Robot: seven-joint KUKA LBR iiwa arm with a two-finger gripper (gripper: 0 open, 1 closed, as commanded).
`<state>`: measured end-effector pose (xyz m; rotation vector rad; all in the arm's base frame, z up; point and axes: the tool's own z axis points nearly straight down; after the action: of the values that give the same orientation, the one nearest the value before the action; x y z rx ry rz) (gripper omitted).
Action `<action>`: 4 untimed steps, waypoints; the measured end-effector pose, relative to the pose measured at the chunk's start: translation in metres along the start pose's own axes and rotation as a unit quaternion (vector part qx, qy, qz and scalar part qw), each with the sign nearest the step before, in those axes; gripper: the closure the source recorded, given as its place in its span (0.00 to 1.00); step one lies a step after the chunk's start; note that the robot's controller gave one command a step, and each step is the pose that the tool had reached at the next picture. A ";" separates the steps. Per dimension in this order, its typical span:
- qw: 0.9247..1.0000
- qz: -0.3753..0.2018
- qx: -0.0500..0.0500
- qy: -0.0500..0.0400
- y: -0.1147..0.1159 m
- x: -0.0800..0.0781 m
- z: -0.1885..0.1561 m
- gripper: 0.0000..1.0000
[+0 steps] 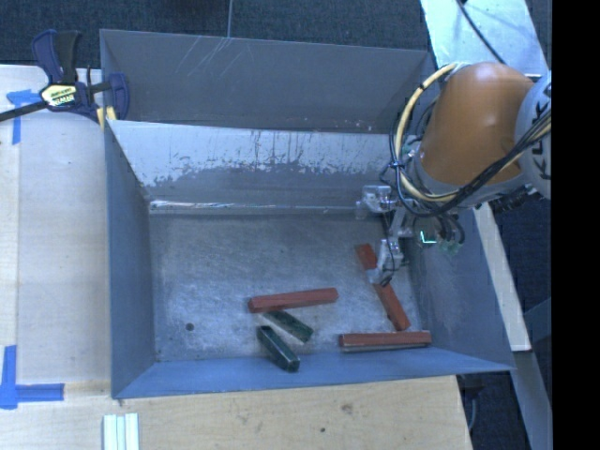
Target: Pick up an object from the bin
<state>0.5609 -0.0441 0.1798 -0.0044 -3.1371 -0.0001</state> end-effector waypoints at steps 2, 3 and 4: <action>0.979 -0.205 0.001 -0.006 -0.046 0.026 0.077 0.00; 0.982 -0.188 0.000 -0.003 -0.017 0.035 0.074 0.00; 0.976 -0.217 0.000 -0.001 0.052 0.061 0.093 0.00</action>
Offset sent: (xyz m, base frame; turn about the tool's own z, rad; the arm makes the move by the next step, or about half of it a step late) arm -0.0316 -0.0976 -0.1098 -0.0441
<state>0.4995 0.0077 0.0867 0.6764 -3.0659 -0.0017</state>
